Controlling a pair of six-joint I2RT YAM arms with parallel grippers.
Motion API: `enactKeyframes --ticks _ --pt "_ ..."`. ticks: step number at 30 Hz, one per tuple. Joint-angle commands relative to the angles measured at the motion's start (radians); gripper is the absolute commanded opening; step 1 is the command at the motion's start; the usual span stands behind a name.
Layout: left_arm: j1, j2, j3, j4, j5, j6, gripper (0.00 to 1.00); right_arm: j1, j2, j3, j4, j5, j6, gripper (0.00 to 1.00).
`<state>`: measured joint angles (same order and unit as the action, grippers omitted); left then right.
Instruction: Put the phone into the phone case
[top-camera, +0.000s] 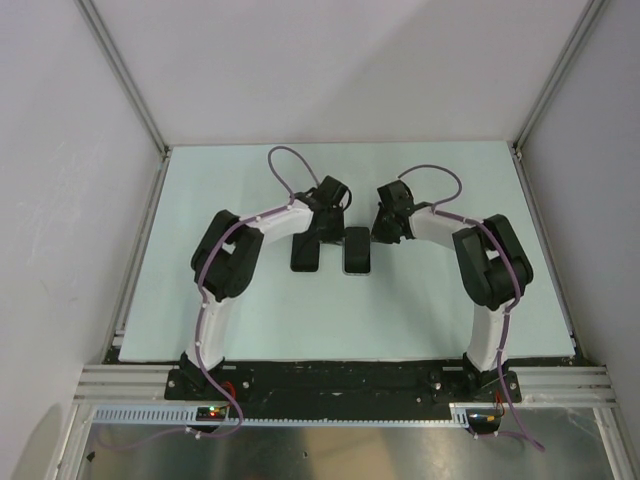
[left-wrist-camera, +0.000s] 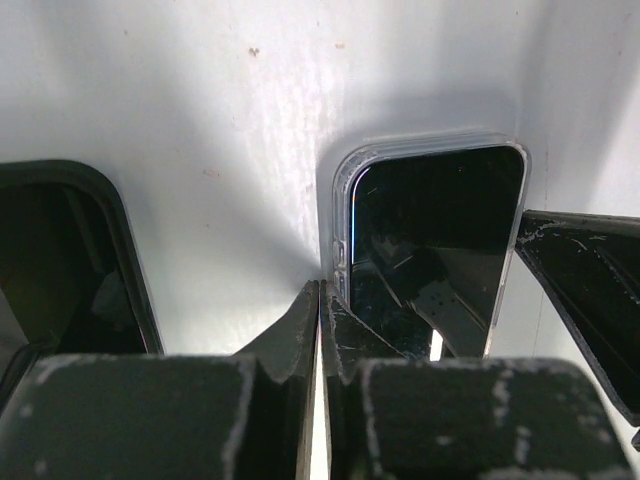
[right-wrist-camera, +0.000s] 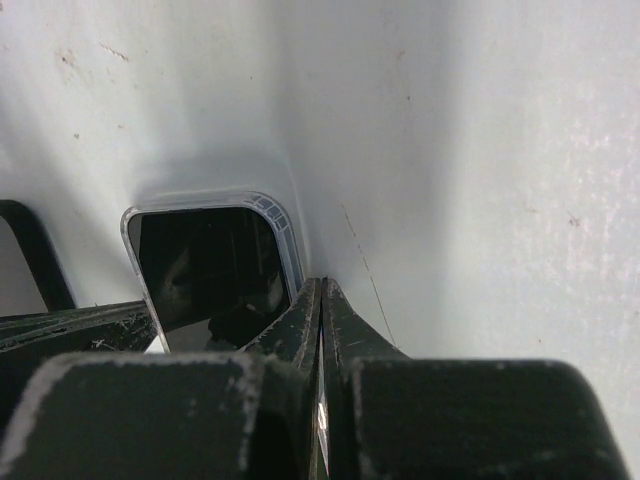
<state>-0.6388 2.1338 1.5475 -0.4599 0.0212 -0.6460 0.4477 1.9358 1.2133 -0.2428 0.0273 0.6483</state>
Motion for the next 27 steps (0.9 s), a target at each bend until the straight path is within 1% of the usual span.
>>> enactKeyframes --ticks 1,7,10,11,13,15,17,19,21,23,24,25,26,27 --pt "0.003 0.035 0.068 0.047 0.025 -0.004 0.07 0.002 0.066 0.025 -0.019 -0.03 -0.02 0.01" --pt "0.015 0.015 0.076 0.044 0.023 -0.009 0.08 -0.026 0.08 0.055 -0.025 -0.046 -0.049 0.02" --pt "0.025 -0.009 0.088 0.042 0.006 0.013 0.09 -0.046 0.059 0.069 -0.035 -0.047 -0.064 0.08" --pt "0.029 -0.02 0.094 0.04 -0.006 0.024 0.1 -0.054 0.05 0.075 -0.044 -0.046 -0.07 0.1" --pt "0.041 -0.045 0.105 0.031 -0.032 0.053 0.1 -0.069 0.024 0.096 -0.065 -0.043 -0.087 0.2" --pt "0.056 -0.073 0.116 0.019 -0.055 0.075 0.11 -0.082 -0.008 0.125 -0.088 -0.04 -0.102 0.3" --pt "0.066 -0.125 0.116 0.009 -0.072 0.095 0.14 -0.094 -0.06 0.145 -0.114 -0.034 -0.114 0.42" --pt "0.07 -0.193 0.096 -0.001 -0.09 0.112 0.25 -0.097 -0.112 0.149 -0.139 -0.029 -0.119 0.53" --pt "0.065 -0.294 0.045 -0.003 -0.106 0.124 0.38 -0.094 -0.205 0.131 -0.153 -0.015 -0.123 0.62" --pt "0.054 -0.416 -0.037 -0.004 -0.139 0.129 0.6 -0.081 -0.308 0.087 -0.149 0.008 -0.121 0.72" --pt "0.047 -0.477 -0.076 -0.005 -0.155 0.128 0.77 -0.07 -0.355 0.061 -0.147 0.018 -0.12 0.77" --pt "0.042 -0.548 -0.127 -0.003 -0.168 0.127 0.89 -0.061 -0.421 0.023 -0.141 0.029 -0.116 0.81" --pt "0.037 -0.607 -0.166 -0.003 -0.181 0.127 0.94 -0.047 -0.476 -0.007 -0.135 0.038 -0.111 0.84" --pt "0.033 -0.673 -0.218 -0.002 -0.189 0.119 0.97 -0.035 -0.544 -0.052 -0.125 0.047 -0.105 0.88"
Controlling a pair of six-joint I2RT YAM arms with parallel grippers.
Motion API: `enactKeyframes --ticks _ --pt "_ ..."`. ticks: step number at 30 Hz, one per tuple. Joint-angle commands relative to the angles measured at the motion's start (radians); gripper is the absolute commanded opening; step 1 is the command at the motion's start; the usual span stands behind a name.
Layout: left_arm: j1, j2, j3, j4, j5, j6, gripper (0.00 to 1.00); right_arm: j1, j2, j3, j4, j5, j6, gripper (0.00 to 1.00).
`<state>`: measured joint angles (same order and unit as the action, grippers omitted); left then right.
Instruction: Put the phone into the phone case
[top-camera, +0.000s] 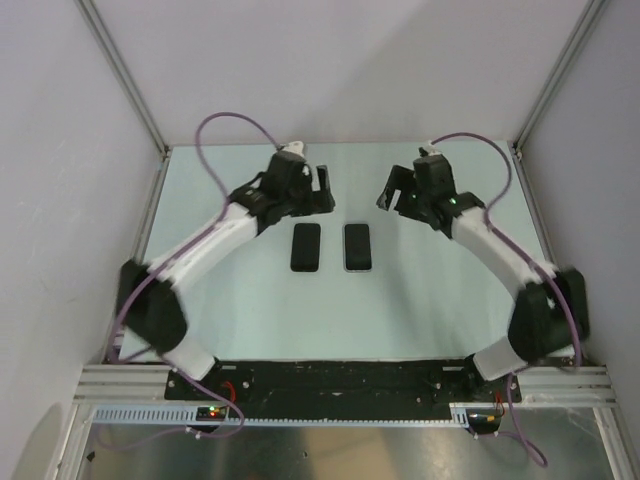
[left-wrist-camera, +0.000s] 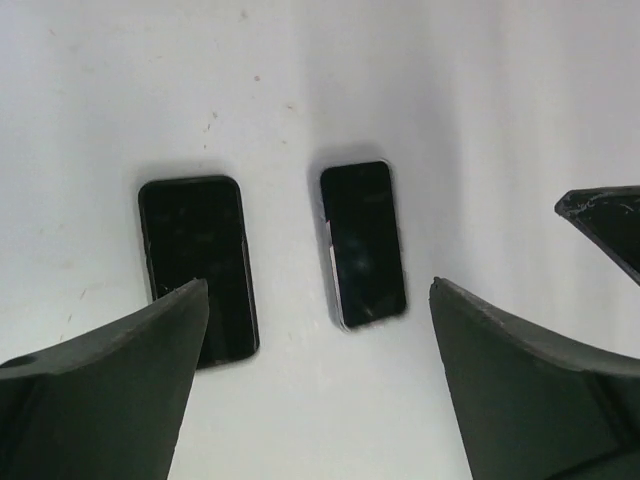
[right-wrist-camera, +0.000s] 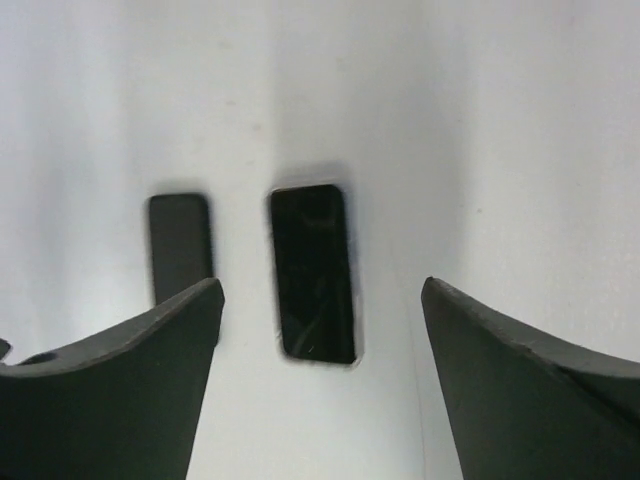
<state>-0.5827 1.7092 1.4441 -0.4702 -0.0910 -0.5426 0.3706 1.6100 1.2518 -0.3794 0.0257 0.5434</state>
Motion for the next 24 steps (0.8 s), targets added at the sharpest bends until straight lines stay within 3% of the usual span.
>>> enactKeyframes --ticks 1,4,10,14,24 --pt "-0.025 -0.305 -0.173 0.008 -0.089 0.008 0.98 0.056 -0.278 -0.126 0.025 0.053 0.005 0.9" --pt "-0.026 -0.501 -0.315 0.008 -0.122 -0.019 0.99 0.091 -0.489 -0.266 0.063 0.083 0.025 0.98" --pt "-0.026 -0.812 -0.556 0.006 -0.228 -0.066 1.0 0.141 -0.764 -0.47 0.086 0.171 0.04 0.99" --pt "-0.026 -0.886 -0.613 0.008 -0.253 -0.079 1.0 0.142 -0.774 -0.491 0.06 0.188 0.053 0.99" --pt "-0.026 -0.896 -0.615 0.008 -0.274 -0.052 1.0 0.137 -0.74 -0.493 0.086 0.172 0.056 1.0"
